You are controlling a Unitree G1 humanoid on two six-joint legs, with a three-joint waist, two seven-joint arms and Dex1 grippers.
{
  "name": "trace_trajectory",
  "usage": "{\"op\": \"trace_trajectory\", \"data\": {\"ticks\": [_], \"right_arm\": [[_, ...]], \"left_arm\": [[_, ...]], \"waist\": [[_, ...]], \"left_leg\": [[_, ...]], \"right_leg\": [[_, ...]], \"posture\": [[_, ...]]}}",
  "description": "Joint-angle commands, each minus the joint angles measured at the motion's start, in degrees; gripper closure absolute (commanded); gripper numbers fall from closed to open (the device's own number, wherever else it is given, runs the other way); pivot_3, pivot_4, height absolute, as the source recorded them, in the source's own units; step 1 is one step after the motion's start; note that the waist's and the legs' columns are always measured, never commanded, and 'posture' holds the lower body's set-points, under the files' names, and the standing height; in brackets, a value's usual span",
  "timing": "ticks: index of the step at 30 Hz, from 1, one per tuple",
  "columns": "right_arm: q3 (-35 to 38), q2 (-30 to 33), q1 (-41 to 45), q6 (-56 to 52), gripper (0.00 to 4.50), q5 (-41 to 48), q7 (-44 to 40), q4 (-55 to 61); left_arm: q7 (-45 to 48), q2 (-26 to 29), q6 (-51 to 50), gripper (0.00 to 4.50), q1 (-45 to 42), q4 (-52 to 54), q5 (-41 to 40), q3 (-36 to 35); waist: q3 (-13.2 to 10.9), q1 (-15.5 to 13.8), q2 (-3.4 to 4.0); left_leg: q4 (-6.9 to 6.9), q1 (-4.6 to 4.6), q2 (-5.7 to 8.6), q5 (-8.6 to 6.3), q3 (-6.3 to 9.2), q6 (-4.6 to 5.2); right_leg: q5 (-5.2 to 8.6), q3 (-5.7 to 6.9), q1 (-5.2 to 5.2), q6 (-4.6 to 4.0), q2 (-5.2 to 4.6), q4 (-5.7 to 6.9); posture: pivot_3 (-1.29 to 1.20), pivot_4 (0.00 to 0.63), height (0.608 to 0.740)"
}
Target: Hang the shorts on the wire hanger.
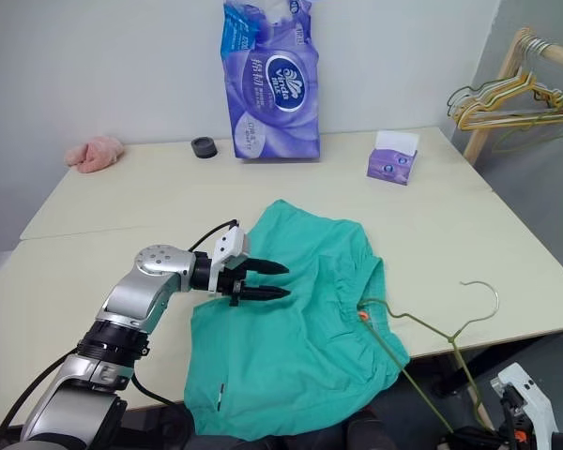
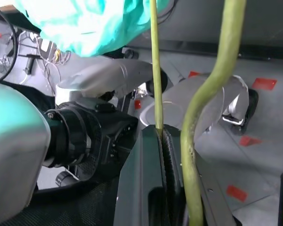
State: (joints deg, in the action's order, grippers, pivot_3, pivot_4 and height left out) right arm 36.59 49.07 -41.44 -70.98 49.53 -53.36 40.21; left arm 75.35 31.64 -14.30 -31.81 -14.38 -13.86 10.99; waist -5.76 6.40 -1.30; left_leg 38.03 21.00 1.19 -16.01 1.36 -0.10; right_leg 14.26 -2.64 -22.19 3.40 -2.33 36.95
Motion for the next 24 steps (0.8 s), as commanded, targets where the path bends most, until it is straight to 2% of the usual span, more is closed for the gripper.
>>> {"op": "trace_trajectory", "data": {"ticks": [1, 4, 14, 20, 24], "right_arm": [[1.3, 0.3, 2.1, 0.4, 4.5, 1.2, 0.4, -2.8], [1.2, 0.3, 4.1, -0.4, 4.5, 2.0, 1.1, -4.6], [-8.1, 0.5, 19.8, -5.9, 4.5, 2.2, 7.2, -14.4], [-7.6, 0.0, 26.5, -6.9, 4.5, 2.8, 8.7, -19.2], [-10.1, -1.1, 29.7, -8.3, 4.5, 4.3, 8.3, -19.7]], "left_arm": [[-0.6, 0.3, 1.4, 1.94, -0.1, 0.3, 0.1, -0.7], [-1.0, 0.3, 1.7, 1.94, -0.1, 0.1, 0.1, -0.9], [-3.6, -1.8, 1.9, 1.94, -3.8, -3.1, -1.3, -2.8], [-5.3, -2.5, 1.1, 1.94, -4.8, -3.9, -1.8, -4.3], [-6.3, -2.9, 1.4, 1.94, -5.1, -4.4, -1.7, -4.7]], "waist": [[0.0, 0.0, -0.01], [0.0, -0.1, 0.0], [0.0, 0.0, -0.03], [0.1, 0.0, 0.0], [0.1, 0.0, 0.0]], "left_leg": [[0.0, 0.0, 0.0, 0.0, 0.01, 0.0], [-0.01, 0.0, 0.0, 0.0, 0.01, 0.0], [0.02, 0.02, 0.01, 0.0, 0.01, 0.0], [0.01, 0.02, 0.01, 0.0, 0.02, 0.01], [0.01, 0.02, 0.01, 0.0, 0.03, 0.01]], "right_leg": [[0.0, 0.01, 0.0, 0.0, 0.0, 0.0], [0.0, 0.0, 0.0, 0.0, 0.0, 0.01], [-0.01, -0.01, -0.01, 0.0, 0.0, 0.02], [-0.01, 0.0, -0.01, 0.01, 0.0, 0.02], [-0.02, -0.01, -0.01, 0.01, 0.0, 0.04]], "posture": [[-0.22, 0.073, 0.74], [-0.22, 0.073, 0.74], [-0.22, 0.064, 0.74], [-0.21, 0.064, 0.74], [-0.21, 0.066, 0.74]]}}
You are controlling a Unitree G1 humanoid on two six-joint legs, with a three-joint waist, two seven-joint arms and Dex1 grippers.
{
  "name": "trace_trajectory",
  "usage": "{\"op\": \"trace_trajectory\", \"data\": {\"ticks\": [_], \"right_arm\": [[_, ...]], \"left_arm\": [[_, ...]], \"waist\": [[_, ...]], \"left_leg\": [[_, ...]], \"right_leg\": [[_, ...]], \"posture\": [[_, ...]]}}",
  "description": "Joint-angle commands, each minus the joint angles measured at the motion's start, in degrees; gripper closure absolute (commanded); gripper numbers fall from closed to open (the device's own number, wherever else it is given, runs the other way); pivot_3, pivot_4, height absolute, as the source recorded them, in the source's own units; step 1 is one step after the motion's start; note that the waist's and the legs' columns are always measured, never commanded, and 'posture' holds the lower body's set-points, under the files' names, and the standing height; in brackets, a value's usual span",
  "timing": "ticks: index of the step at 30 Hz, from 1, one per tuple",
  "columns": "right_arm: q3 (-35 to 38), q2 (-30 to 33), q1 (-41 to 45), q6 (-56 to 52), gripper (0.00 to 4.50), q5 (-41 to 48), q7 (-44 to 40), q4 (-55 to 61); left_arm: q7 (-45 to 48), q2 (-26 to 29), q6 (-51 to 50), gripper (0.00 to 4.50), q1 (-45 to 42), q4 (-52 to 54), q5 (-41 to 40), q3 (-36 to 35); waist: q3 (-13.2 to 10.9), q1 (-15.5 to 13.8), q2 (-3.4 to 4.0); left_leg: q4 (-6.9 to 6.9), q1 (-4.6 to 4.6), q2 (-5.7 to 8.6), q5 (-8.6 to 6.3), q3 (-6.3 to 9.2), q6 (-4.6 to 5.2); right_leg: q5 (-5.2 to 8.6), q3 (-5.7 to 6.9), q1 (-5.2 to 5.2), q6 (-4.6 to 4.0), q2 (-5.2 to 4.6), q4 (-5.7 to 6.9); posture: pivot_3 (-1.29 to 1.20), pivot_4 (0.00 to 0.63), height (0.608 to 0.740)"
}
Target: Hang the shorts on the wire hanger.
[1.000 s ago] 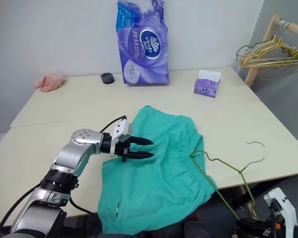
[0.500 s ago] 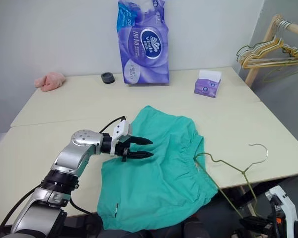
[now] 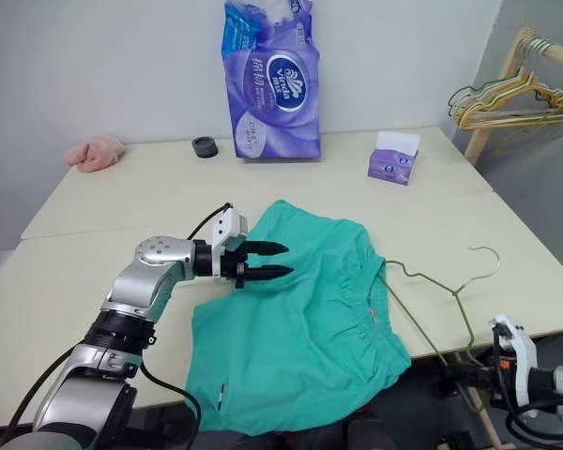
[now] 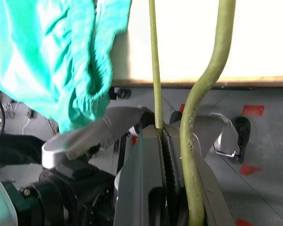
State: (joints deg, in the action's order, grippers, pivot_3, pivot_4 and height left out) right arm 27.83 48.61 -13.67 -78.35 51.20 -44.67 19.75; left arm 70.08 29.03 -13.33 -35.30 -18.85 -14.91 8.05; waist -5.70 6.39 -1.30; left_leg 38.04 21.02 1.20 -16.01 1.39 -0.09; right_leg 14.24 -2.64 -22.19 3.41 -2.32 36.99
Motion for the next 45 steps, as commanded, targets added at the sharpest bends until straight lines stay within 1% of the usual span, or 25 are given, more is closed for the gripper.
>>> {"op": "trace_trajectory", "data": {"ticks": [1, 6, 11, 16, 19, 22, 27, 30, 33, 34, 35, 39, 41, 45], "right_arm": [[-2.4, -1.0, 2.5, -1.1, 4.5, 2.9, -0.3, 1.1], [-7.7, -3.4, 5.8, -0.7, 4.5, 2.1, 1.9, 1.3], [-10.2, -4.0, 7.1, 2.0, 4.5, 0.1, 2.3, -1.3], [-10.9, -6.1, 10.0, 4.2, 4.5, -0.4, 3.6, -2.9], [-11.2, -8.0, 12.9, 6.9, 4.5, -1.8, 5.2, -3.7], [-10.6, -9.2, 16.3, 6.8, 4.5, -1.0, 6.6, -4.0], [-10.9, -7.5, 18.1, 6.7, 4.5, -1.2, 6.2, -2.5], [-11.5, -6.1, 18.2, 6.8, 4.5, -0.9, 5.6, -0.1], [-13.1, -4.2, 18.9, 6.9, 4.5, -0.8, 5.2, 3.7], [-13.9, -3.6, 19.2, 7.2, 4.5, -1.1, 5.0, 4.9], [-14.5, -3.1, 19.4, 7.5, 4.5, -1.3, 4.9, 5.7], [-18.7, 0.0, 21.1, 10.5, 4.5, -3.8, 3.8, 8.8], [-20.0, 0.2, 22.3, 11.3, 4.5, -3.9, 3.7, 9.9], [-25.1, 2.8, 26.2, 14.7, 4.5, -7.0, 2.4, 14.2]], "left_arm": [[-1.4, -0.4, 0.6, 1.94, -1.8, -0.2, -0.6, -1.9], [-2.6, -1.3, 1.2, 1.94, -3.2, -1.8, -0.4, -2.3], [-3.0, -1.5, 1.4, 1.94, -3.9, -2.4, -0.3, -2.5], [-3.2, -1.8, 1.1, 1.94, -3.9, -2.1, -0.4, -2.5], [-3.4, -1.9, 0.9, 1.94, -4.0, -1.9, -0.6, -2.6], [-3.4, -2.0, 0.5, 1.94, -4.3, -1.7, -0.7, -2.7], [-3.4, -2.0, -2.0, 1.94, -5.5, -1.9, -1.9, -3.5], [-2.0, -1.4, -3.0, 1.4, -6.6, -1.7, -2.4, -3.5], [-1.5, -1.9, -2.3, 0.6, -9.5, -2.3, -2.5, -3.7], [-0.8, -2.1, -2.0, 0.24, -11.0, -2.8, -2.7, -3.6], [-0.2, -2.2, -1.8, 0.02, -11.9, -3.1, -2.7, -3.5], [7.1, -1.8, 1.4, 0.02, -17.3, -5.6, -1.7, -0.6], [10.1, -1.9, 3.7, 0.02, -19.3, -7.6, -0.6, 0.7], [17.5, -2.3, 11.4, 0.02, -23.6, -13.8, 3.1, 4.8]], "waist": [[0.0, 0.0, 0.0], [0.0, 0.0, 0.0], [0.0, 0.0, 0.0], [0.0, 0.0, 0.0], [0.0, 0.1, 0.02], [0.0, 0.1, 0.02], [0.0, 0.0, 0.02], [0.0, 0.1, 0.02], [0.0, 0.1, 0.02], [0.0, 0.2, 0.02], [0.0, 0.2, 0.01], [0.0, 0.2, 0.01], [0.0, 0.3, 0.01], [0.0, 0.9, 0.02]], "left_leg": [[0.0, 0.0, 0.0, 0.0, 0.01, 0.0], [0.0, 0.0, -0.01, 0.0, 0.02, 0.0], [0.01, 0.02, 0.0, 0.0, 0.03, 0.0], [0.01, 0.01, 0.0, 0.0, 0.03, 0.0], [0.0, 0.02, -0.01, 0.0, 0.03, 0.0], [0.0, 0.02, -0.01, 0.0, 0.03, 0.0], [0.0, 0.03, 0.0, 0.0, 0.05, 0.0], [0.01, 0.05, 0.0, 0.0, 0.07, 0.0], [0.01, 0.05, 0.0, 0.0, 0.06, 0.0], [0.01, 0.05, 0.0, 0.0, 0.07, 0.0], [0.01, 0.05, 0.0, 0.0, 0.07, 0.0], [0.02, 0.08, 0.01, 0.0, 0.05, 0.0], [0.01, 0.07, 0.01, 0.0, 0.03, 0.0], [0.01, 0.07, -0.01, 0.0, 0.03, 0.0]], "right_leg": [[0.0, 0.0, 0.0, 0.0, 0.0, 0.0], [0.0, 0.01, -0.01, 0.0, 0.01, 0.0], [-0.01, 0.02, -0.01, 0.01, 0.0, 0.0], [-0.01, 0.01, -0.02, 0.0, 0.0, 0.02], [-0.02, 0.0, -0.04, -0.01, 0.01, 0.02], [-0.02, 0.01, -0.04, -0.02, 0.0, 0.04], [-0.06, 0.03, -0.04, -0.08, 0.0, 0.03], [-0.05, 0.04, -0.05, -0.06, 0.0, 0.03], [-0.03, 0.04, -0.05, -0.03, 0.0, 0.04], [-0.02, 0.05, -0.05, -0.01, 0.0, 0.04], [-0.01, 0.05, -0.05, 0.0, 0.01, 0.03], [-0.01, 0.05, -0.06, 0.0, 0.01, 0.01], [-0.01, 0.04, -0.06, 0.0, 0.02, -0.01], [-0.01, 0.03, -0.08, 0.0, 0.04, -0.01]], "posture": [[-0.21, 0.066, 0.74], [-0.2, 0.067, 0.74], [-0.2, 0.067, 0.74], [-0.2, 0.067, 0.74], [-0.2, 0.068, 0.74], [-0.2, 0.068, 0.74], [-0.2, 0.069, 0.74], [-0.21, 0.069, 0.74], [-0.21, 0.069, 0.74], [-0.22, 0.069, 0.74], [-0.22, 0.069, 0.74], [-0.23, 0.068, 0.74], [-0.23, 0.067, 0.74], [-0.24, 0.067, 0.74]]}}
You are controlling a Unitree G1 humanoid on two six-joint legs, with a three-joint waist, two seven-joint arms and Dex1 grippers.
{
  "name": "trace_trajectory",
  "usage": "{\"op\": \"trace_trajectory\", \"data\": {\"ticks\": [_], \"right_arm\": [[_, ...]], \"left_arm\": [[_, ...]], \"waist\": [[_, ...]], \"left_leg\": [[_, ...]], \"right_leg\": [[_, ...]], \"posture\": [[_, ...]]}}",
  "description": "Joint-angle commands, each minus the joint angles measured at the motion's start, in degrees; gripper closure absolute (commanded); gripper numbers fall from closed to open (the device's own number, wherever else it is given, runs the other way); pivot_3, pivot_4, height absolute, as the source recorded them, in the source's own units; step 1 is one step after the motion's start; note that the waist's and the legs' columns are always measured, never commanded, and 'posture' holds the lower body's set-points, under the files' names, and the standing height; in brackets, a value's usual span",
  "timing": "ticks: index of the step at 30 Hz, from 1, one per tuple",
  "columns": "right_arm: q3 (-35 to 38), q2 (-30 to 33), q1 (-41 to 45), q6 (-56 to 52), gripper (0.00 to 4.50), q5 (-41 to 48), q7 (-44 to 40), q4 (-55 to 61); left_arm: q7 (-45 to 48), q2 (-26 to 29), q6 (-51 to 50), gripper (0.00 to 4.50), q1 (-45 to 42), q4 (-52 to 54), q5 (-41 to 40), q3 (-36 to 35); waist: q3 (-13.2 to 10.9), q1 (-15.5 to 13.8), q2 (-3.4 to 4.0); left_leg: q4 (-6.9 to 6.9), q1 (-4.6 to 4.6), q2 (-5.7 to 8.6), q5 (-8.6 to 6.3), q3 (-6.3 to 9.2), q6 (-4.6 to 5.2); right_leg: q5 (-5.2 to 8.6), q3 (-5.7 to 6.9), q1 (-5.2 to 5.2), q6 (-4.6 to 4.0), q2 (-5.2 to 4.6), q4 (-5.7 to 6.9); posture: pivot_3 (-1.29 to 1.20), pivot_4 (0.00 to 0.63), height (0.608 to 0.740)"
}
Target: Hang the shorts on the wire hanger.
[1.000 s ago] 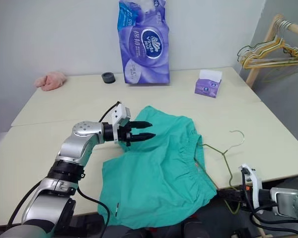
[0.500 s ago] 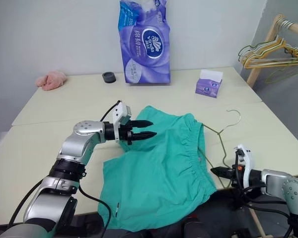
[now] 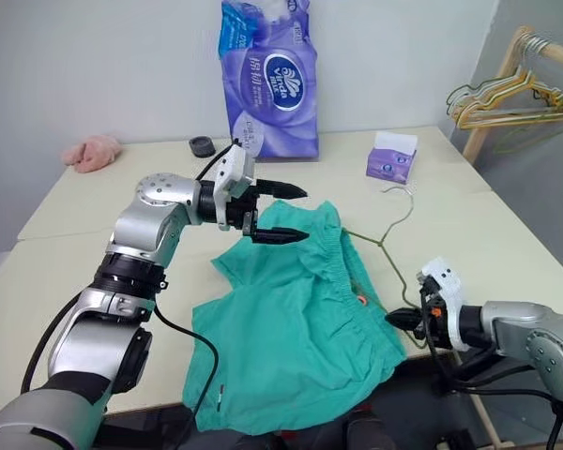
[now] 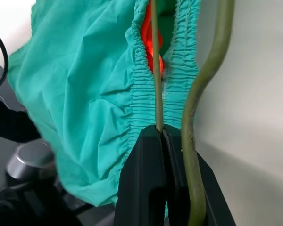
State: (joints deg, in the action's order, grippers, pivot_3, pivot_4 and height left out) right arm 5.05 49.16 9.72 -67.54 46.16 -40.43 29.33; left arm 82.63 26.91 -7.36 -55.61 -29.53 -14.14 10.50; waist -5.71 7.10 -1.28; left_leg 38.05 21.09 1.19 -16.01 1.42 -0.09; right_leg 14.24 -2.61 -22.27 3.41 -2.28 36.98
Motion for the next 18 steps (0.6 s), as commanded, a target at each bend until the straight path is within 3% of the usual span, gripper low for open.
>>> {"op": "trace_trajectory", "data": {"ticks": [1, 9, 14, 18], "right_arm": [[-2.8, 2.3, 3.3, 4.2, 4.5, -2.0, -1.9, 5.3], [-6.7, 4.7, 5.5, 7.8, 4.5, -5.0, -2.9, 10.4], [-8.3, 5.9, 5.6, 9.9, 4.5, -7.8, -3.6, 11.6], [-9.2, 7.2, 4.7, 13.1, 4.5, -10.9, -4.6, 10.7]], "left_arm": [[5.9, -0.3, 7.4, 0.02, -4.0, -5.0, 3.3, 3.0], [7.1, -2.0, 17.7, 0.02, -6.5, -15.8, 8.4, 4.2], [9.9, -1.0, 16.0, 0.02, -3.1, -11.8, 6.1, 6.9], [9.9, 5.2, 16.2, 0.2, 1.2, -6.4, 3.0, 15.2]], "waist": [[0.0, 0.6, 0.01], [0.0, 1.4, -0.01], [0.0, 2.0, -0.01], [0.0, 2.6, 0.01]], "left_leg": [[-0.01, 0.0, 0.0, 0.0, 0.0, 0.0], [-0.01, 0.11, -0.01, -0.01, 0.04, 0.01], [0.0, 0.2, -0.02, -0.01, 0.08, 0.01], [0.01, 0.39, -0.02, -0.01, 0.08, 0.01]], "right_leg": [[0.0, 0.0, -0.01, 0.0, 0.01, 0.0], [0.02, 0.02, -0.07, 0.02, -0.01, -0.05], [0.02, 0.05, -0.14, 0.02, -0.03, -0.04], [-0.01, 0.01, -0.4, -0.03, -0.06, 0.03]], "posture": [[-0.25, 0.067, 0.74], [-0.26, 0.064, 0.74], [-0.27, 0.063, 0.74], [-0.27, 0.063, 0.74]]}}
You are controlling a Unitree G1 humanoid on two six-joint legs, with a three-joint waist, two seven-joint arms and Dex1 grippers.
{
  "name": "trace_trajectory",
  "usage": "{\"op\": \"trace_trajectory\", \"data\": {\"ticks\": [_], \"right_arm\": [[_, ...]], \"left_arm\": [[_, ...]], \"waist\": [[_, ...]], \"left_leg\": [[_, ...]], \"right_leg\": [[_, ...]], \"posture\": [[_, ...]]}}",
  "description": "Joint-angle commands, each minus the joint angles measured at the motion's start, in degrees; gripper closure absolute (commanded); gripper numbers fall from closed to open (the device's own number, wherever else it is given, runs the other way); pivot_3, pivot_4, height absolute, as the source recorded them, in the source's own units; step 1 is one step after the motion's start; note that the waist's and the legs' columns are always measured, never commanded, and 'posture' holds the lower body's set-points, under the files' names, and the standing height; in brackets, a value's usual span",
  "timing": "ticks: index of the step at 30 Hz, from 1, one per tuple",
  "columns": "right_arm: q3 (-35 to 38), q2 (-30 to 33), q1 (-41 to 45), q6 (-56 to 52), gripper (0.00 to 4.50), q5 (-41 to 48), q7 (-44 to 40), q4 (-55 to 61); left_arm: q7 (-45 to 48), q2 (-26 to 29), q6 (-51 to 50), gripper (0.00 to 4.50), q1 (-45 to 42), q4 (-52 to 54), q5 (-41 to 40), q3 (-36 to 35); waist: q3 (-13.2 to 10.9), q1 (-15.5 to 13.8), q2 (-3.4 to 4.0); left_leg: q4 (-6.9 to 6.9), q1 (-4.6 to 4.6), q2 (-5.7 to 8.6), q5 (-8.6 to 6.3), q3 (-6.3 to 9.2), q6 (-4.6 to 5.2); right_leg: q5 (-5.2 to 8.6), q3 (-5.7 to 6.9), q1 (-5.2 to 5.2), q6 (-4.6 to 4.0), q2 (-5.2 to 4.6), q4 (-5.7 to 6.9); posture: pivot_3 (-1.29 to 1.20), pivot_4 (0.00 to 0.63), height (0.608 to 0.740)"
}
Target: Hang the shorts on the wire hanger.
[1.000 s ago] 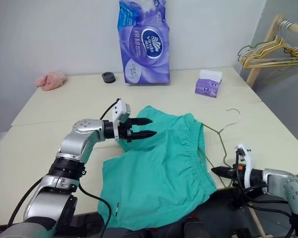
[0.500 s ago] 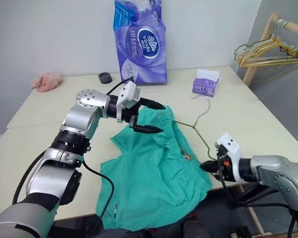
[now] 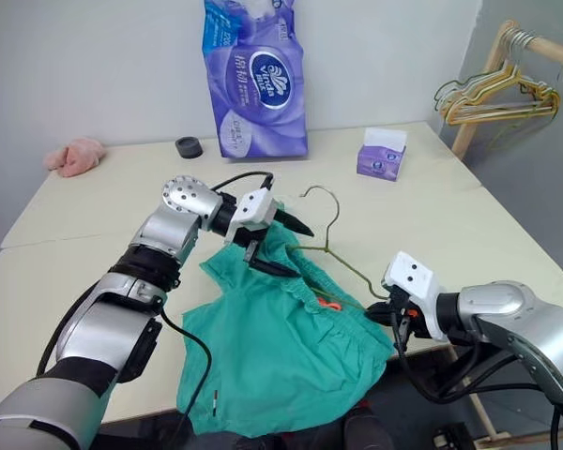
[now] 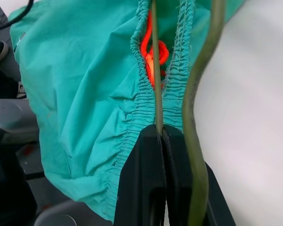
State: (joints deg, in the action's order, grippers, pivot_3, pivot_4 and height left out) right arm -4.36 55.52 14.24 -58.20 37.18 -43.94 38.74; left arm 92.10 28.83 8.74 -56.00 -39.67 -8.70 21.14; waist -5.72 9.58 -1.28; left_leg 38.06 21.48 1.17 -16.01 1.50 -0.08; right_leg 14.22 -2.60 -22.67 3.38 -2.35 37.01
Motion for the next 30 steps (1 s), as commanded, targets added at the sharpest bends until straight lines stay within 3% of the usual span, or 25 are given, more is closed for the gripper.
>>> {"op": "trace_trajectory", "data": {"ticks": [1, 4, 15, 25, 30], "right_arm": [[0.2, 0.8, 0.1, 4.4, 4.5, -2.3, -1.3, 1.2], [0.4, 0.5, 0.2, 5.6, 4.5, -2.9, -2.0, 0.9], [2.6, -2.2, 1.9, 6.7, 4.5, -2.1, -2.2, -0.1], [2.5, -2.4, 1.8, 10.6, 4.5, -5.2, -3.8, 0.3], [2.4, 2.2, 0.3, 15.1, 3.1, -9.4, -7.9, -1.2]], "left_arm": [[0.4, 4.1, -0.4, 0.41, 1.9, 4.2, -3.1, 5.4], [0.4, 4.7, -0.5, 1.21, 2.1, 4.4, -3.7, 6.2], [0.4, 3.8, -2.4, 4.48, 2.7, 2.3, -3.5, 4.6], [0.4, 3.6, -8.1, 4.48, 6.7, 7.4, -4.0, 1.4], [-0.1, 3.6, -9.1, 4.5, 7.7, 8.5, -2.6, -0.5]], "waist": [[0.0, 0.3, 0.0], [0.0, 0.3, 0.01], [0.0, 0.2, 0.0], [0.0, 0.2, 0.01], [0.0, 0.1, 0.02]], "left_leg": [[0.0, 0.04, -0.01, 0.0, 0.01, 0.0], [0.13, 0.52, -0.01, 0.01, 0.03, 0.0], [0.19, 0.54, 0.04, 0.01, 0.01, 0.0], [0.2, 0.53, 0.03, 0.01, 0.02, 0.0], [0.24, 0.53, 0.04, 0.01, 0.02, 0.0]], "right_leg": [[-0.02, 0.0, -0.06, -0.04, 0.0, 0.04], [-0.14, 0.03, -0.57, -0.21, 0.01, 0.22], [-0.14, 0.03, -0.55, -0.23, 0.0, 0.2], [-0.15, 0.04, -0.55, -0.23, 0.0, 0.24], [-0.15, 0.04, -0.53, -0.23, -0.01, 0.24]], "posture": [[-0.27, 0.063, 0.74], [-0.26, 0.064, 0.74], [-0.26, 0.061, 0.74], [-0.26, 0.064, 0.74], [-0.25, 0.064, 0.74]]}}
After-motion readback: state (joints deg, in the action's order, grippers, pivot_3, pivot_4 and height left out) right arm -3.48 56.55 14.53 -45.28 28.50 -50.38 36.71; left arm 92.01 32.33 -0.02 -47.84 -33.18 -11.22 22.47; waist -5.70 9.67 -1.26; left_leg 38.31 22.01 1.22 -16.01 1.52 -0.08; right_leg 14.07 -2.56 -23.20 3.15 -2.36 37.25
